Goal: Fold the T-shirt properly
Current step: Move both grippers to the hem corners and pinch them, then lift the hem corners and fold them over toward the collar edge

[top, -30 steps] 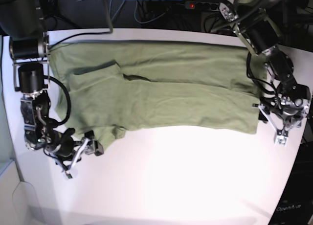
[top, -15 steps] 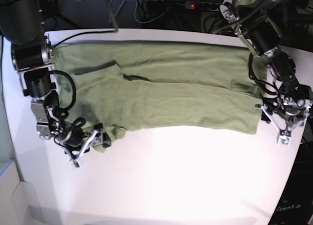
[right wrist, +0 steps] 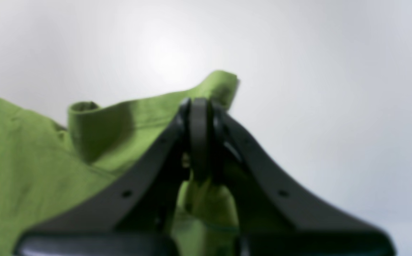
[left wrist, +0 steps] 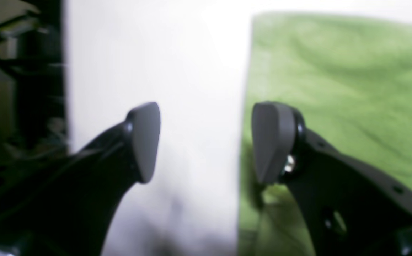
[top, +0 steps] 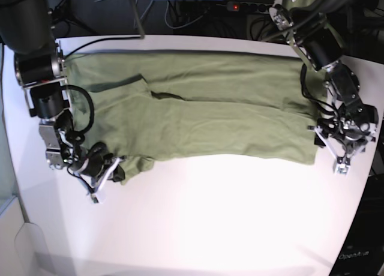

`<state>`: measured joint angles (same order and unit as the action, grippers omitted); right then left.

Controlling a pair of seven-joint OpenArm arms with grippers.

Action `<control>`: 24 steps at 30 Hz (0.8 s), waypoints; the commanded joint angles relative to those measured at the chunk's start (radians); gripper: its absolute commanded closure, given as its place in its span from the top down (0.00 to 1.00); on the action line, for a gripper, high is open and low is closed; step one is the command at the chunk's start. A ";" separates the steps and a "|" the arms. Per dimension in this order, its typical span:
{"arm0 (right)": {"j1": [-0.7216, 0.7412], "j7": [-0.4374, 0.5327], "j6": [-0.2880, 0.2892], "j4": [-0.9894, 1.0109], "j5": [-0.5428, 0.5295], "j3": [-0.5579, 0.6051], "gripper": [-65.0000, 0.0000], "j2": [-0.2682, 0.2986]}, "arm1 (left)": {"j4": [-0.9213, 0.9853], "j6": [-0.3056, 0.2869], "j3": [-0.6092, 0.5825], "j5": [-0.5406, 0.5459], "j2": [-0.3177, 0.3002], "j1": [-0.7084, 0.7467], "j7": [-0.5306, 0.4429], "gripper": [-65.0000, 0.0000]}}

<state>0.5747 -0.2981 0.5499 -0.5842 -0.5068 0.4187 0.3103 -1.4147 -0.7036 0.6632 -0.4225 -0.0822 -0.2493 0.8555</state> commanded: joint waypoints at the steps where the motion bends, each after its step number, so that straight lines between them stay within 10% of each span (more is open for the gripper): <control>1: 0.029 0.024 0.003 -0.012 -0.013 -0.005 0.01 0.007 | -0.005 0.005 0.000 0.011 -0.012 -0.035 -0.043 0.60; 24: -0.008 0.023 0.003 -0.015 -0.013 -0.004 0.01 0.007 | 0.323 0.072 0.085 0.012 0.005 -0.124 -0.285 0.60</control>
<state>0.5449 -0.2691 0.5499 -0.5892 -0.5243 0.4168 0.3099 -1.0775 -0.6319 0.7502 -0.4225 -0.0662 -0.3477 0.5900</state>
